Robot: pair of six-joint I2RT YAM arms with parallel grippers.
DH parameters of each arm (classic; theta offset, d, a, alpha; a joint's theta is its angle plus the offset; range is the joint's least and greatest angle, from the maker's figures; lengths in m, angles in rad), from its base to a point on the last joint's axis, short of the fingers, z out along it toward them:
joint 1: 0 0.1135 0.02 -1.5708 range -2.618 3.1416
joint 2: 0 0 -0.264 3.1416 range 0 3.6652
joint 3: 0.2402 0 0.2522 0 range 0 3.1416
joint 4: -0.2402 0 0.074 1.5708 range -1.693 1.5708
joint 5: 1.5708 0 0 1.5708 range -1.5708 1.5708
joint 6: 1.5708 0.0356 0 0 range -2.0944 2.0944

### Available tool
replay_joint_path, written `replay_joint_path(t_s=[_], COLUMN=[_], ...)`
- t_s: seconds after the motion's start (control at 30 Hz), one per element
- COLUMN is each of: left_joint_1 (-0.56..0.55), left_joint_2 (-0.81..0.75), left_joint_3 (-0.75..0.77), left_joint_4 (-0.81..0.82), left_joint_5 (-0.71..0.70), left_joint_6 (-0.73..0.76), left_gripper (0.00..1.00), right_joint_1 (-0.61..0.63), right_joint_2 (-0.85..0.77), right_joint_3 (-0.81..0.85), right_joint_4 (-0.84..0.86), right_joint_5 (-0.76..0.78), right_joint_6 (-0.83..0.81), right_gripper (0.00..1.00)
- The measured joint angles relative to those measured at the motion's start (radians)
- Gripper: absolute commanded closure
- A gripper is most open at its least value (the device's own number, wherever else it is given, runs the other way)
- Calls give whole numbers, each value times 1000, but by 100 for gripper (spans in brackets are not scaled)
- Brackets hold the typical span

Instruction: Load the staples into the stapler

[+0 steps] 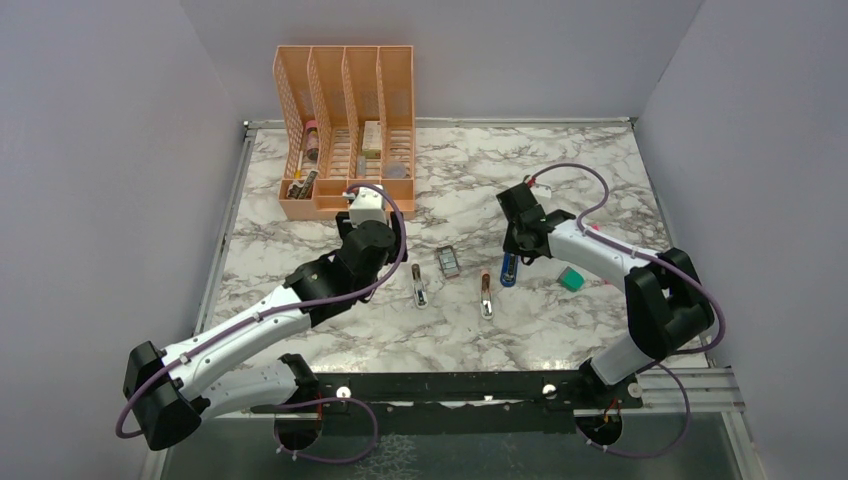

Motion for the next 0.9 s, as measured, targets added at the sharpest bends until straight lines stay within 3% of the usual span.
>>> replay_joint_path(t_s=[0.9], left_joint_1=[9], left_joint_2=[0], left_joint_3=[0], left_joint_4=[0], left_joint_5=[18], left_joint_6=[0], left_gripper=[29], right_joint_1=[-1], right_joint_2=[2], right_joint_3=[-18], right_joint_4=[24], right_joint_5=[6], right_joint_6=[0], right_gripper=[79])
